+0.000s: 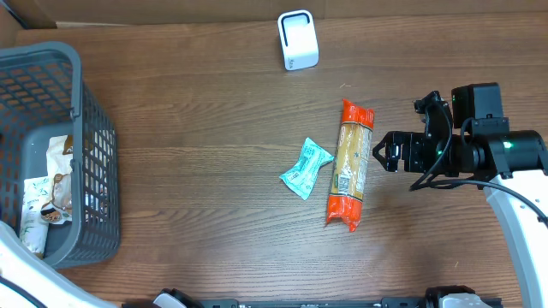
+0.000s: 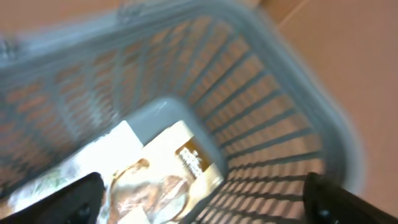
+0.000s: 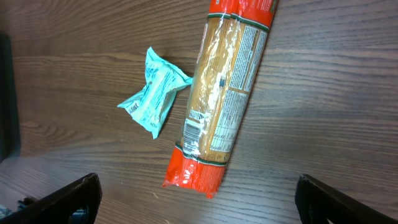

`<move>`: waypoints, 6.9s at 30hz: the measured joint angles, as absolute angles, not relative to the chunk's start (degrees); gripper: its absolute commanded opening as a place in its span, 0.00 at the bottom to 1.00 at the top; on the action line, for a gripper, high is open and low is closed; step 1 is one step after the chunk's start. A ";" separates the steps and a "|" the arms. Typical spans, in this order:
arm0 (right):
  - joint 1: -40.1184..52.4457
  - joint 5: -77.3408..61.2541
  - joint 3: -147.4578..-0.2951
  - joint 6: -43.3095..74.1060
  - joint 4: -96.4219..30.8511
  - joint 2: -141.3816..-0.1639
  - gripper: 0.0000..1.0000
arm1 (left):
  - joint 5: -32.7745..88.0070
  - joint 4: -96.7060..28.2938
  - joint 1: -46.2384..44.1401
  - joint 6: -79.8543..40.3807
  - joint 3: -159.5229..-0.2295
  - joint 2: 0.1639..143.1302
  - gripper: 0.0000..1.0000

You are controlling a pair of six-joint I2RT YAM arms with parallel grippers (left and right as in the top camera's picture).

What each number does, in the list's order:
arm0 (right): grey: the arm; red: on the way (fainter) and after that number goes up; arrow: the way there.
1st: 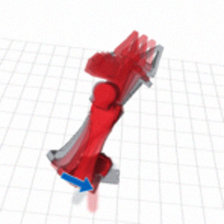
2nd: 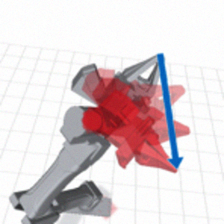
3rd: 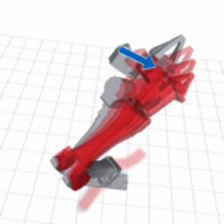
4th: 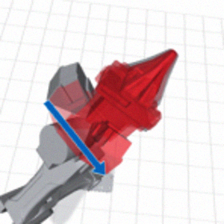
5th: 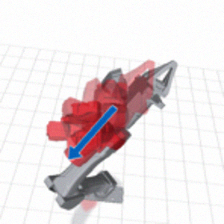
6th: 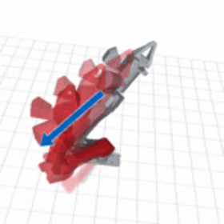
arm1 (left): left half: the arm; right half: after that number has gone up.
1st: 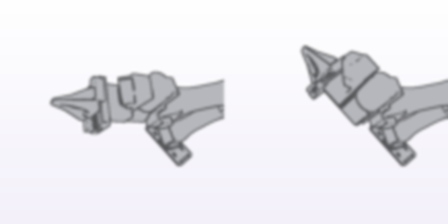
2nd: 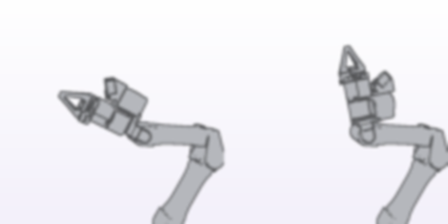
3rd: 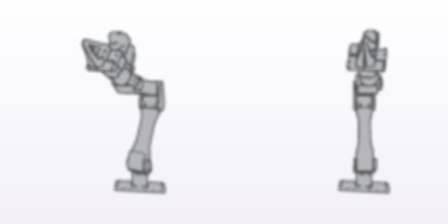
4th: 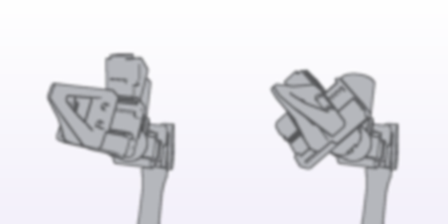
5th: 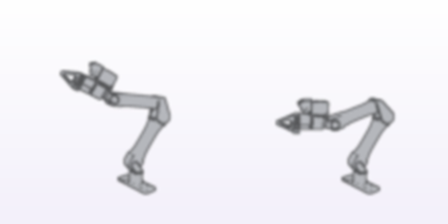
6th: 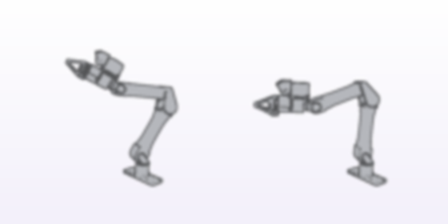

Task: Scan the item barcode
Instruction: 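Reach the left gripper into the basket and grasp the clear snack bag, then lift the clear snack bag out and set it beside the green packet, then move the left gripper back into the basket and grasp the white Pantene tube, then lift the Pantene tube out of the basket with the left gripper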

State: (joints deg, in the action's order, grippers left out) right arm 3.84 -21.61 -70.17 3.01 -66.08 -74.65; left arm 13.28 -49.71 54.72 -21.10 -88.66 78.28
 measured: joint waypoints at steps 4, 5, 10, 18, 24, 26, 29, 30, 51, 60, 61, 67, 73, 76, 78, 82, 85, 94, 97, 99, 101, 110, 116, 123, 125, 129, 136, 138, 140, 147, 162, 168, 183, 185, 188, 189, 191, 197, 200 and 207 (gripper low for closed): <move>3.84 -21.61 -70.17 3.01 -66.04 -74.65 1.00 | 11.33 -52.51 54.72 -21.06 -88.49 85.69 0.98; 3.84 -21.61 -70.17 3.01 -66.04 -74.65 1.00 | 11.29 -52.58 54.72 -21.04 -88.44 87.79 0.98; 3.84 -21.61 -70.17 2.98 -66.06 -74.65 1.00 | 12.69 -50.78 54.19 -16.64 -88.03 97.69 1.00; 3.84 -21.61 -70.17 3.01 -66.06 -74.65 1.00 | 13.74 -51.70 50.06 -5.82 -87.99 106.15 1.00; 3.84 -21.61 -70.17 3.01 -66.08 -74.65 1.00 | 12.71 -53.82 48.05 -0.21 -87.94 112.53 1.00; 3.84 -21.61 -70.17 2.98 -66.06 -74.65 1.00 | 12.53 -54.81 47.97 1.76 -87.92 114.56 1.00; 3.84 -21.61 -70.17 2.96 -66.06 -74.65 1.00 | 11.86 -55.11 47.99 4.16 -87.90 116.90 1.00; 3.84 -21.61 -70.17 3.01 -66.06 -74.65 1.00 | 11.55 -55.13 47.99 4.78 -88.01 117.21 0.99; 3.84 -21.58 -70.17 2.98 -65.98 -74.65 1.00 | 12.45 -56.27 47.99 5.89 -89.89 119.17 0.04; 3.84 -21.61 -70.17 2.98 -65.21 -74.65 1.00 | 13.43 -67.07 47.97 3.51 -96.23 122.32 0.04; 3.84 -21.63 -70.17 2.96 -65.17 -74.65 1.00 | 13.28 -69.73 47.97 3.09 -98.48 123.15 0.04; 3.84 -21.61 -70.17 2.98 -65.21 -74.65 1.00 | 13.04 -83.44 47.97 1.15 -117.75 124.79 0.04; 3.84 -21.61 -70.17 3.01 -65.17 -74.65 1.00 | 14.61 -92.51 47.97 -0.16 -137.71 124.38 0.04; 3.84 -21.61 -70.17 3.01 -65.12 -74.65 1.00 | 16.25 -95.92 47.97 -0.38 -145.73 124.31 0.04; 3.84 -21.61 -70.17 2.98 -65.14 -74.65 1.00 | 17.96 -96.47 47.97 -0.51 -150.28 123.94 0.04; 3.84 -21.63 -70.17 3.03 -65.17 -74.65 1.00 | 21.80 -96.38 47.97 -0.51 -153.97 120.66 0.04; 3.84 -21.63 -70.17 2.98 -65.17 -74.65 1.00 | 24.40 -96.12 47.97 -0.54 -155.00 116.40 0.04; 3.84 -21.61 -70.17 3.01 -65.45 -74.65 1.00 | 35.03 -96.71 47.18 -0.54 -156.07 103.90 0.04; 3.84 -21.63 -70.17 3.01 -65.56 -74.65 1.00 | 37.71 -96.71 44.07 -0.54 -156.11 101.51 0.04; 3.84 -21.63 -70.17 3.01 -65.58 -74.65 1.00 | 38.44 -96.73 41.04 -0.54 -156.11 100.68 0.04; 3.84 -21.58 -70.17 2.98 -65.56 -74.65 1.00 | 39.11 -96.73 36.62 -0.54 -156.11 100.14 0.04; 3.84 -21.63 -70.17 3.01 -65.52 -74.65 1.00 | 34.28 -96.68 12.38 -1.76 -150.76 99.85 0.04; 3.84 -21.61 -70.17 2.98 -65.49 -74.65 1.00 | 18.65 -95.68 -2.83 -8.25 -136.38 99.94 0.04; 3.84 -21.61 -70.17 2.98 -65.54 -74.67 1.00 | 11.38 -83.13 -12.78 -14.94 -112.97 100.12 0.04; 3.84 -21.61 -70.17 3.01 -65.54 -74.70 1.00 | 10.61 -77.49 -14.79 -17.41 -105.67 100.18 0.04; 3.84 -21.61 -70.17 3.01 -65.54 -74.70 1.00 | 9.98 -67.02 -18.11 -23.14 -91.33 100.42 0.04; 3.84 -21.61 -70.17 3.01 -65.56 -74.70 1.00 | 9.74 -60.20 -20.53 -28.82 -78.72 100.64 0.09; 3.84 -21.63 -70.17 3.01 -65.47 -74.70 1.00 | 9.74 -60.07 -20.64 -29.08 -78.65 100.62 0.13; 3.84 -21.61 -70.17 3.01 -65.41 -74.70 1.00 | 9.74 -60.60 -20.64 -29.06 -79.22 100.62 0.15; 3.84 -21.61 -70.17 2.96 -65.65 -74.70 1.00 | 6.31 -75.02 -20.38 -26.13 -99.50 100.29 0.62; 3.84 -21.61 -70.17 3.01 -66.22 -74.70 1.00 | -0.43 -96.18 10.83 -20.34 -129.84 89.93 0.63; 3.84 -21.61 -70.17 2.98 -66.13 -74.70 1.00 | -5.45 -94.67 26.85 -19.07 -116.60 75.85 0.63; 3.84 -21.61 -70.17 2.98 -65.12 -74.70 1.00 | -8.45 -64.95 44.29 -9.80 -86.91 79.83 0.64; 3.84 -21.61 -70.17 3.01 -64.86 -74.70 1.00 | -8.64 -64.38 44.29 -8.49 -85.32 82.26 0.64; 3.84 -21.61 -70.17 3.01 -64.66 -74.70 1.00 | -9.13 -63.20 44.29 -6.74 -84.25 87.39 0.59; 3.84 -21.61 -70.17 2.98 -64.62 -74.70 1.00 | -9.54 -61.69 44.29 -5.96 -84.23 90.52 0.59; 3.84 -21.61 -70.17 3.01 -64.47 -74.70 1.00 | -9.91 -59.40 44.29 -4.64 -84.16 94.35 0.59; 3.84 -21.61 -70.17 2.98 -64.12 -74.72 1.00 | -12.05 -55.66 44.31 1.85 -83.96 101.73 0.58; 3.84 -21.61 -70.17 3.01 -64.10 -74.72 1.00 | -14.04 -55.18 44.47 3.66 -83.94 103.81 0.57; 3.84 -21.61 -70.17 3.01 -64.79 -74.74 1.00 | -15.94 -53.10 48.47 6.44 -83.70 108.44 0.56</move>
